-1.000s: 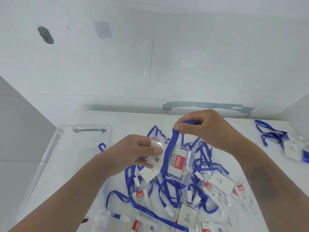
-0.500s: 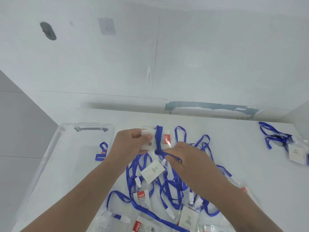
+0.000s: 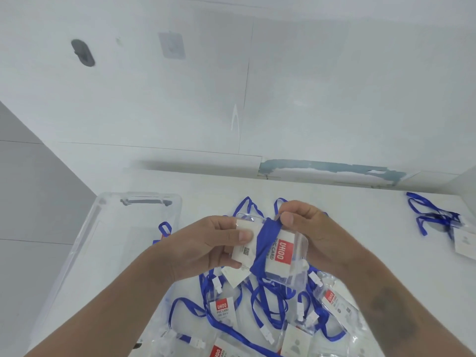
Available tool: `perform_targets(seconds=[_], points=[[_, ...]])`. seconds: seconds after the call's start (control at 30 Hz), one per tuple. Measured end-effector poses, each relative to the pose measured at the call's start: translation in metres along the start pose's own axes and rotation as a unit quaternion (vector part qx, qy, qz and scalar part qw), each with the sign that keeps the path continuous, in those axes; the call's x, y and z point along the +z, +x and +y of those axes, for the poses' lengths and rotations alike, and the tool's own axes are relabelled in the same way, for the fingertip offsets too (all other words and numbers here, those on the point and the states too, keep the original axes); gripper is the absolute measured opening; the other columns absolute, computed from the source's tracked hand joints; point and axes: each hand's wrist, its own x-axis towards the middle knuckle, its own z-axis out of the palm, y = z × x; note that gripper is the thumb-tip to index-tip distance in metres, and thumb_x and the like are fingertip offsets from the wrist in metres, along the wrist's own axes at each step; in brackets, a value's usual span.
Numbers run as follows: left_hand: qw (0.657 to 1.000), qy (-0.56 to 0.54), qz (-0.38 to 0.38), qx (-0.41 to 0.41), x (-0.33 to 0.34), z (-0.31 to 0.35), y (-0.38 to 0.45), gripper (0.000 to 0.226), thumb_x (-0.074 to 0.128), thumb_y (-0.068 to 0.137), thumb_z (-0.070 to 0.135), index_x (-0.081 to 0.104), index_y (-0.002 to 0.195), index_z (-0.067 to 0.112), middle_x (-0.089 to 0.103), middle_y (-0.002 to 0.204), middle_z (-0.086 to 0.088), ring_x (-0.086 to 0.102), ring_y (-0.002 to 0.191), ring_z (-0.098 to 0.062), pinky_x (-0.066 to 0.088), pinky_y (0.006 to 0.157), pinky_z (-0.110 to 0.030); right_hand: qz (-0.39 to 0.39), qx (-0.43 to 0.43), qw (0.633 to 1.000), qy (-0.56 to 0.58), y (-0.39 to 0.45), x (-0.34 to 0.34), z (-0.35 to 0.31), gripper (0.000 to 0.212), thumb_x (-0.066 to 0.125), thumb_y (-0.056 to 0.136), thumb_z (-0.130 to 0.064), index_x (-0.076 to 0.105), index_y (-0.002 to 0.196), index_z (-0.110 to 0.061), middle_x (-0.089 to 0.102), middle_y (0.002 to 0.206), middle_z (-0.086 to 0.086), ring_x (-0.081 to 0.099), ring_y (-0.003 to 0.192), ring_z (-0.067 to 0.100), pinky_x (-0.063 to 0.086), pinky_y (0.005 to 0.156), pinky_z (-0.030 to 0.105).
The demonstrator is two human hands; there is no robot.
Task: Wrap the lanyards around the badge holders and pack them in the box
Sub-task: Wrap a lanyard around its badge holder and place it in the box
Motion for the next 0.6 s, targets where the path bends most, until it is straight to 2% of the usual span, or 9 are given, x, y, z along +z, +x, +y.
perform_targets(seconds=[0.03, 0.1, 0.13, 0.17, 0.23, 0.3, 0.37, 0.43, 0.6], points=[[1.0, -0.023, 0.003, 0.004, 0.001, -0.002, 0.001, 0.036, 0.083, 0.073, 0.025, 0.076, 0.105, 0.01, 0.067, 0.118, -0.025, 0.064, 0.101, -0.033, 0.058, 0.08, -0.035, -0.02, 0.009, 0.998, 0.059, 0.002, 0.001, 0.012, 0.029, 0.087, 0.068, -0.032, 0.072, 0.083, -0.012, 0.069, 0.091, 0.017, 0.068, 0.082, 0.03, 0.057, 0.073, 0.038], [0.998, -0.064, 0.015, 0.014, 0.006, -0.007, 0.003, 0.028, 0.081, 0.074, 0.023, 0.078, 0.099, 0.011, 0.071, 0.106, -0.02, 0.07, 0.088, -0.026, 0.06, 0.069, -0.03, -0.052, 0.031, 0.99, 0.128, 0.004, 0.006, 0.028, 0.034, 0.059, 0.091, -0.04, 0.073, 0.095, -0.01, 0.067, 0.104, 0.022, 0.066, 0.097, 0.034, 0.053, 0.086, 0.042], [0.996, -0.079, 0.027, 0.016, 0.008, -0.008, 0.004, 0.022, 0.076, 0.076, 0.02, 0.078, 0.095, 0.011, 0.073, 0.1, -0.017, 0.071, 0.081, -0.023, 0.061, 0.064, -0.026, -0.057, 0.04, 0.986, 0.149, 0.006, 0.008, 0.032, 0.04, 0.051, 0.095, -0.043, 0.075, 0.096, -0.011, 0.069, 0.103, 0.018, 0.066, 0.097, 0.031, 0.051, 0.088, 0.042], [0.996, -0.084, 0.04, 0.016, 0.01, -0.01, 0.004, 0.019, 0.072, 0.076, 0.019, 0.078, 0.092, 0.011, 0.074, 0.097, -0.016, 0.072, 0.077, -0.021, 0.06, 0.061, -0.025, -0.063, 0.035, 0.984, 0.161, 0.007, 0.01, 0.035, 0.042, 0.054, 0.093, -0.048, 0.075, 0.095, -0.012, 0.07, 0.1, 0.014, 0.066, 0.095, 0.028, 0.048, 0.088, 0.041], [0.994, -0.081, 0.068, 0.017, 0.009, -0.013, 0.006, 0.023, 0.071, 0.074, 0.021, 0.076, 0.094, 0.011, 0.074, 0.1, -0.016, 0.072, 0.082, -0.022, 0.06, 0.066, -0.026, -0.039, 0.011, 0.986, 0.164, 0.009, 0.018, 0.033, 0.039, 0.066, 0.083, -0.054, 0.075, 0.084, -0.016, 0.067, 0.086, 0.008, 0.063, 0.081, 0.023, 0.048, 0.077, 0.036], [0.991, -0.087, 0.095, 0.028, 0.009, -0.013, 0.007, 0.027, 0.072, 0.073, 0.021, 0.074, 0.097, 0.009, 0.074, 0.104, -0.017, 0.071, 0.086, -0.024, 0.06, 0.071, -0.028, 0.04, 0.001, 0.985, 0.167, 0.01, 0.021, 0.03, 0.041, 0.059, 0.087, -0.054, 0.074, 0.075, -0.017, 0.064, 0.072, 0.003, 0.063, 0.065, 0.016, 0.052, 0.06, 0.029], [0.985, -0.106, 0.13, 0.046, 0.008, -0.014, 0.007, 0.025, 0.071, 0.074, 0.02, 0.074, 0.096, 0.009, 0.074, 0.102, -0.016, 0.07, 0.085, -0.023, 0.06, 0.068, -0.027, 0.103, -0.009, 0.981, 0.166, 0.009, 0.021, 0.028, 0.046, 0.047, 0.092, -0.051, 0.075, 0.092, -0.014, 0.07, 0.081, 0.006, 0.068, 0.069, 0.016, 0.055, 0.06, 0.028], [0.977, -0.114, 0.172, 0.061, 0.008, -0.013, 0.008, 0.024, 0.071, 0.076, 0.02, 0.073, 0.098, 0.01, 0.075, 0.102, -0.014, 0.072, 0.086, -0.023, 0.06, 0.066, -0.027, 0.104, -0.038, 0.989, 0.101, 0.008, 0.021, 0.027, 0.051, 0.046, 0.09, -0.051, 0.071, 0.111, -0.012, 0.072, 0.097, 0.011, 0.07, 0.085, 0.021, 0.058, 0.069, 0.032], [0.968, -0.088, 0.222, 0.072, 0.007, -0.014, 0.007, 0.022, 0.069, 0.086, 0.018, 0.071, 0.107, 0.009, 0.076, 0.103, -0.012, 0.074, 0.092, -0.023, 0.061, 0.069, -0.027, 0.155, -0.067, 0.972, -0.162, 0.012, 0.023, 0.023, 0.023, 0.059, 0.095, -0.025, 0.071, 0.113, -0.016, 0.075, 0.101, 0.008, 0.073, 0.092, 0.022, 0.059, 0.078, 0.032]])
